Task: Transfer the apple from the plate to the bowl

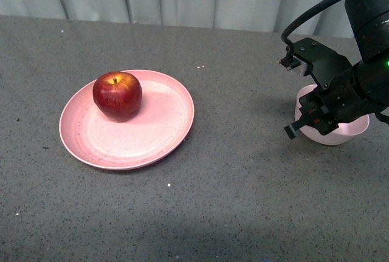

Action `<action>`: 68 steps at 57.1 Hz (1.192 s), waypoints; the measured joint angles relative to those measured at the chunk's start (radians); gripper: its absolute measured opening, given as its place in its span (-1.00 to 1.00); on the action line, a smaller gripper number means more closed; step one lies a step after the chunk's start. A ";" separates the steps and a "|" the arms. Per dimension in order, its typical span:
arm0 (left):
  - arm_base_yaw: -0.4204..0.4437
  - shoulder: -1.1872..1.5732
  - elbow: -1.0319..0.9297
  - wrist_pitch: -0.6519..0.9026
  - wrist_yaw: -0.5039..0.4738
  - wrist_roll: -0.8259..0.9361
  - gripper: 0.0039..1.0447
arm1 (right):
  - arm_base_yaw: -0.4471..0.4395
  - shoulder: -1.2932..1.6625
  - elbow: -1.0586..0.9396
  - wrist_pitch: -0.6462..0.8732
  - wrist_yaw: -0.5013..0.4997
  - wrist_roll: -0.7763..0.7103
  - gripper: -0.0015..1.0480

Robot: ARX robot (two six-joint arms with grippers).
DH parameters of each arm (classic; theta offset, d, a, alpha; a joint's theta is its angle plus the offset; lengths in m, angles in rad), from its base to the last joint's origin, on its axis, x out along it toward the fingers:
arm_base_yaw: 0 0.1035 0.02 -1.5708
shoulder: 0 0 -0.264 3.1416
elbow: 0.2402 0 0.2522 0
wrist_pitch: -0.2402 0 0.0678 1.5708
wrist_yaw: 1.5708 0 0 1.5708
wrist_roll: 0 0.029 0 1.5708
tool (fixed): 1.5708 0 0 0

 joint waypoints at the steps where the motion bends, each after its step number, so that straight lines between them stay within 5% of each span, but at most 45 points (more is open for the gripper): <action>1: 0.000 0.000 0.000 0.000 0.000 0.000 0.88 | 0.000 -0.001 0.000 0.000 0.000 -0.005 -0.98; 15: 0.000 0.000 0.000 0.000 0.000 0.000 0.88 | 0.046 -0.051 0.002 -0.013 -0.024 -0.041 -0.98; 39: 0.000 0.000 0.000 0.000 0.000 0.000 0.88 | 0.281 -0.003 0.128 -0.038 -0.052 -0.036 -0.98; 63: 0.000 0.000 0.000 0.000 0.000 0.000 0.88 | 0.327 0.111 0.224 -0.069 -0.045 0.004 -0.98; 68: 0.000 0.000 0.000 0.000 0.000 0.000 0.88 | 0.326 0.111 0.224 -0.062 -0.050 0.013 -0.77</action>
